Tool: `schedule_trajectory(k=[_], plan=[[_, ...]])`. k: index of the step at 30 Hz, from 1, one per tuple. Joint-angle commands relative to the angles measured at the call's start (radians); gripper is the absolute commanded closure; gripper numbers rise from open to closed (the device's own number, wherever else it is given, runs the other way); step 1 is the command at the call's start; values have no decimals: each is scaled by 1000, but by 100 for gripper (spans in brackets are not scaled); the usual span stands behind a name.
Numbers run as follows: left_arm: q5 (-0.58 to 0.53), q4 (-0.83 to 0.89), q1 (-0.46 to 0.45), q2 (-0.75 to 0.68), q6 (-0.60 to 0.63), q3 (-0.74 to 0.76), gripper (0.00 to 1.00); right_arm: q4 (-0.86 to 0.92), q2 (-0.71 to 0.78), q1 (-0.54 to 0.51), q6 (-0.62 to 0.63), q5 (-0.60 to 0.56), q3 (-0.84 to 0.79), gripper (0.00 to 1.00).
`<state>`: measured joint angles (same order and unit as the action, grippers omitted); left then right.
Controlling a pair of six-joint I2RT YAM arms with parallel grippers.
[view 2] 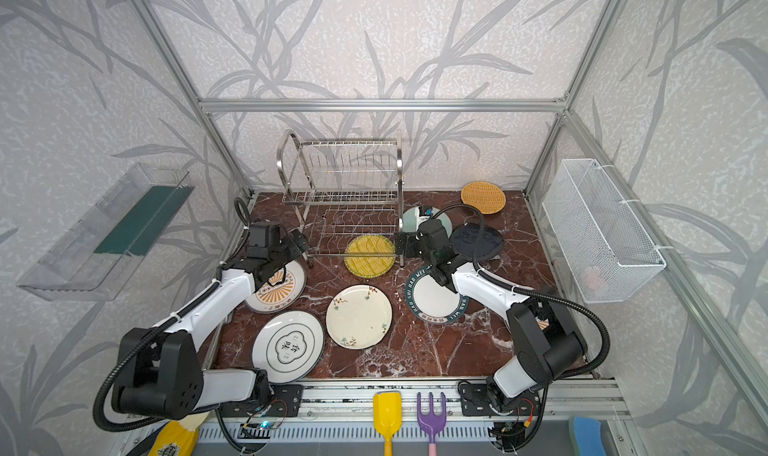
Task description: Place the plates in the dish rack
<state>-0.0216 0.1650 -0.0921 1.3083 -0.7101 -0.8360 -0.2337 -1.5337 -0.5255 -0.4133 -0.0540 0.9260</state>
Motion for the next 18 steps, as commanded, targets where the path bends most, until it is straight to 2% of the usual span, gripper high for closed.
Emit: schedule_trajectory(k=[1, 7, 18], plan=[[20, 28, 9, -63, -9, 22, 1, 21, 53, 1, 24, -20, -15, 5], [45, 55, 22, -133, 1, 41, 1, 40, 79, 2, 35, -9, -13, 0], [153, 123, 37, -226, 35, 16, 1, 104, 193, 5, 51, -27, -45, 1]])
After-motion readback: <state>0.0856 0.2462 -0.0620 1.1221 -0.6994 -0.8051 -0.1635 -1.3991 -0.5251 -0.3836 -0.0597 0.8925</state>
